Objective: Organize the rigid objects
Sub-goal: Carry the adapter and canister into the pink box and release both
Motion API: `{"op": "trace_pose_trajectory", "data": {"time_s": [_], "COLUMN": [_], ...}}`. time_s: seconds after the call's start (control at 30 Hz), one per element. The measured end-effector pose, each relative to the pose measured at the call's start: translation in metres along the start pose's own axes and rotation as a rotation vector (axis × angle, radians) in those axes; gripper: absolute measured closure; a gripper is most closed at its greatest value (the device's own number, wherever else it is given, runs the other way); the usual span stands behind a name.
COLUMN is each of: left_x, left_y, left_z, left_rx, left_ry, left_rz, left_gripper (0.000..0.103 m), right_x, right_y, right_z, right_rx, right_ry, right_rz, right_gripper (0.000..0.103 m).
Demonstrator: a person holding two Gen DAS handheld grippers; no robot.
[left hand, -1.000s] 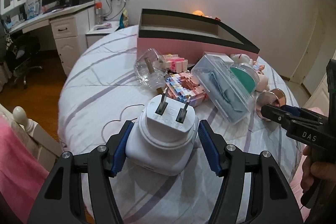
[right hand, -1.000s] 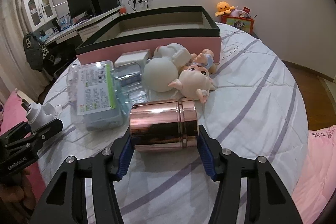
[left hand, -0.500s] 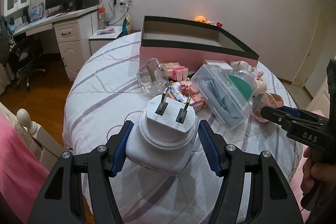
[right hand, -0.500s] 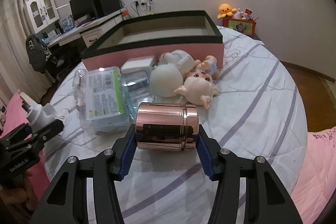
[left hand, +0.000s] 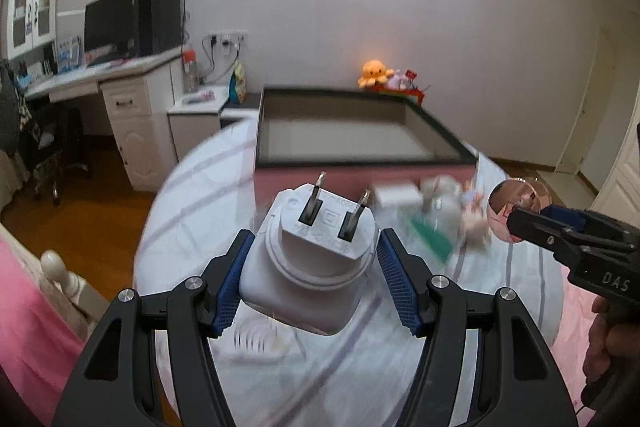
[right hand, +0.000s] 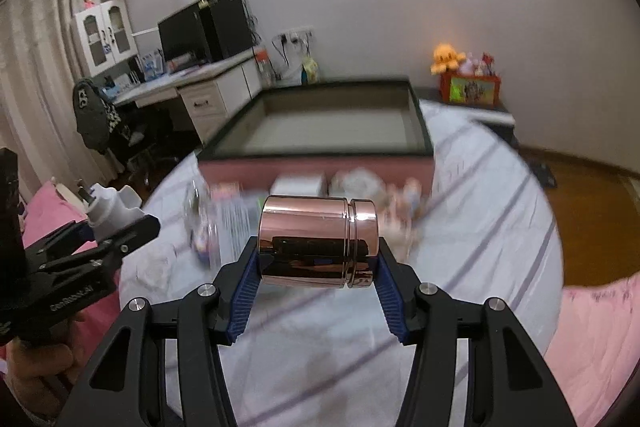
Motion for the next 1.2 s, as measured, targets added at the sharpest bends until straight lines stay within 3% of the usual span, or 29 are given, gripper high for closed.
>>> {"op": "trace_pose_trajectory", "data": {"time_s": [0.17, 0.33, 0.63, 0.8, 0.83, 0.9, 0.93, 0.97, 1.0, 1.2], "left_x": [0.045, 0.082, 0.109, 0.109, 0.108, 0.108, 0.109, 0.109, 0.110, 0.107], "left_y": [0.022, 0.065, 0.150, 0.176, 0.176, 0.174, 0.172, 0.164, 0.161, 0.134], "left_z": [-0.007, -0.009, -0.012, -0.019, -0.020, -0.019, -0.018, -0.016, -0.011, 0.009], "left_rx": [0.016, 0.040, 0.045, 0.045, 0.044, 0.064, 0.077, 0.103, 0.110, 0.122], "left_ry": [0.022, 0.028, 0.025, 0.040, 0.043, 0.047, 0.045, 0.043, 0.037, -0.001], "left_rz": [-0.030, -0.025, 0.091, 0.148, 0.153, 0.146, 0.134, 0.108, 0.098, 0.074], "left_gripper": [0.039, 0.039, 0.055, 0.054, 0.049, 0.023, 0.006, 0.002, 0.000, 0.000], "right_x": [0.052, 0.086, 0.089, 0.084, 0.083, 0.082, 0.083, 0.083, 0.084, 0.084], "right_y": [0.019, 0.068, 0.152, 0.168, 0.168, 0.167, 0.166, 0.163, 0.160, 0.140], "right_z": [-0.003, -0.015, -0.043, -0.051, -0.052, -0.053, -0.053, -0.055, -0.057, -0.054], "right_rx": [0.002, -0.013, -0.027, -0.043, -0.046, -0.054, -0.060, -0.076, -0.087, -0.097], "right_ry": [-0.036, -0.029, 0.027, 0.042, 0.043, 0.038, 0.033, 0.035, 0.040, 0.035], "right_rz": [-0.039, -0.007, 0.137, 0.177, 0.182, 0.181, 0.176, 0.171, 0.161, 0.144], "right_gripper": [0.048, 0.048, 0.048, 0.048, 0.048, 0.047, 0.036, 0.030, 0.018, 0.016]}}
Point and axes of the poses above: each gripper's, at about its wrist camera, not at the fingertips, and y roughly the way its jaws point, z to its left, x to its top, the point moved 5 cm from there along y, roughly the way its jaws point
